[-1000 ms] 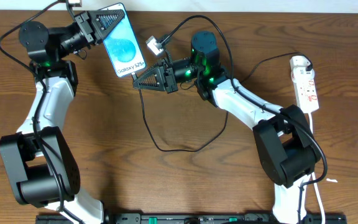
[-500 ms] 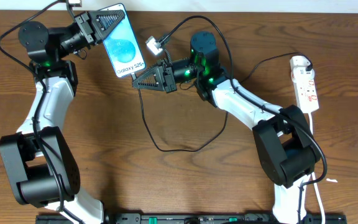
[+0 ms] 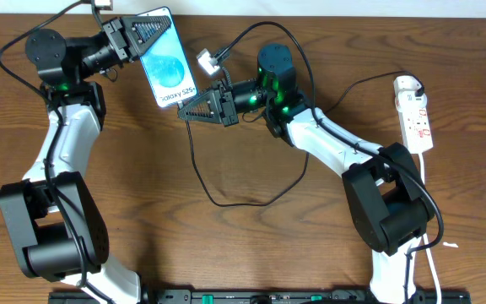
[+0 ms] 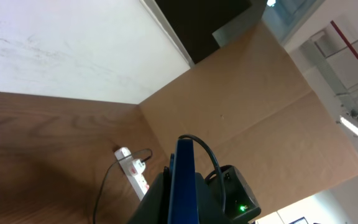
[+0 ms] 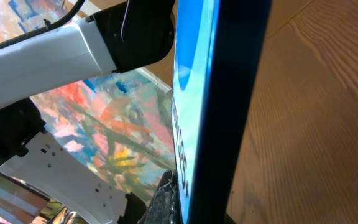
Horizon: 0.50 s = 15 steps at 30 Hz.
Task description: Plug charger to phone and switch on socket
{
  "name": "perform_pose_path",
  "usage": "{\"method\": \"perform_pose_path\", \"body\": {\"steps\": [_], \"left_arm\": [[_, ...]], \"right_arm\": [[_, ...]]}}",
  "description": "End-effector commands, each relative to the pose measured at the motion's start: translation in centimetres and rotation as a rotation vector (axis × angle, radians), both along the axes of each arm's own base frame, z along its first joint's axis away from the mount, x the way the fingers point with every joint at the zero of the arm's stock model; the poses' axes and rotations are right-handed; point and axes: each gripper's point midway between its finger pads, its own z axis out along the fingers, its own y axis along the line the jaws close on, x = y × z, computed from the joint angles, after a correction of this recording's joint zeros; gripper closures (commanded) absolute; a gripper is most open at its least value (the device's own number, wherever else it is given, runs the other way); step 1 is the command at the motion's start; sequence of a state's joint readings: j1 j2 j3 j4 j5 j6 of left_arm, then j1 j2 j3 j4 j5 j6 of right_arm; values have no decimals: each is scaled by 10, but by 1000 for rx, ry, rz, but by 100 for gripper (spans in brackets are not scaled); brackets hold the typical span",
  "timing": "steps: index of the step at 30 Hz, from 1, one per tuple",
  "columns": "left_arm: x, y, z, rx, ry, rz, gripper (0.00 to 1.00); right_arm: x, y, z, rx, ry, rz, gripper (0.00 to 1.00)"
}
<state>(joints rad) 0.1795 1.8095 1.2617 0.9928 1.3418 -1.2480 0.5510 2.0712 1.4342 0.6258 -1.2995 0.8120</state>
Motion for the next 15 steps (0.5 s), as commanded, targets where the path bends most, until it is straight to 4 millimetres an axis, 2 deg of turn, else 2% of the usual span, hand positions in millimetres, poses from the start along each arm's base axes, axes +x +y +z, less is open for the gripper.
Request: {"method": "perform_pose_path", "body": {"steps": [1,15], "left_arm": [[-23,-15,7,49,-35,-118,93],[-23,-15,7,48,-35,-116,92]], "right_arm": [[28,2,4,11,-12,-137,99],[28,1,4,9,-8,-131,99]]}}
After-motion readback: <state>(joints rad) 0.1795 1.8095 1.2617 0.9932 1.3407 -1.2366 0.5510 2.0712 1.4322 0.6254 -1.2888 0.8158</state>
